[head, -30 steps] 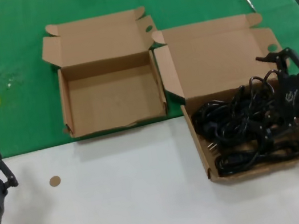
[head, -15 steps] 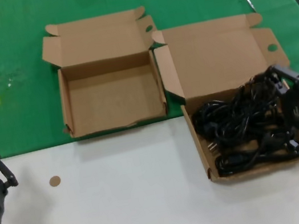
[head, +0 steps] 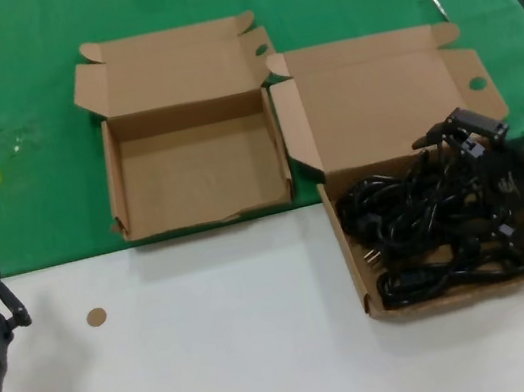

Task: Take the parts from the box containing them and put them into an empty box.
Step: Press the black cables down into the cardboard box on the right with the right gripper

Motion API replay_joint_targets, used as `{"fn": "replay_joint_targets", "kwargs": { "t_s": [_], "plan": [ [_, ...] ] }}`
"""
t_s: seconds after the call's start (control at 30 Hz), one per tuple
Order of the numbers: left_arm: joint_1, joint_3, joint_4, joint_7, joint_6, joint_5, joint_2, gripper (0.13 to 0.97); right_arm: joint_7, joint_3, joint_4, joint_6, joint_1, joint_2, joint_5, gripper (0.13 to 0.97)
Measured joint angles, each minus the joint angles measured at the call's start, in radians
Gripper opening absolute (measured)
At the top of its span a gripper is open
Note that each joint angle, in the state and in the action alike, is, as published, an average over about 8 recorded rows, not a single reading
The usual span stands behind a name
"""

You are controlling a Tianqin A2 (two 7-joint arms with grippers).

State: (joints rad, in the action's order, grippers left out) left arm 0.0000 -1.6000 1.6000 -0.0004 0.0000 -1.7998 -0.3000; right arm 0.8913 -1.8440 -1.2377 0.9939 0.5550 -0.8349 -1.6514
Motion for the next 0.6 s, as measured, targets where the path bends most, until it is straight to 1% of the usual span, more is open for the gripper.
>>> {"fn": "replay_joint_targets", "kwargs": {
  "t_s": [0.33, 0.6],
  "plan": [
    [0.0, 0.0, 0.0, 0.0, 0.0, 0.0, 0.0, 0.152, 0.064, -0.029, 0.089, -0.016, 0.06, 0.047, 0.025, 0.915],
    [0.0, 0.0, 0.0, 0.0, 0.0, 0.0, 0.0, 0.152, 0.081, -0.038, 0.142, -0.022, 0.086, 0.062, 0.031, 0.794]
  ]
}}
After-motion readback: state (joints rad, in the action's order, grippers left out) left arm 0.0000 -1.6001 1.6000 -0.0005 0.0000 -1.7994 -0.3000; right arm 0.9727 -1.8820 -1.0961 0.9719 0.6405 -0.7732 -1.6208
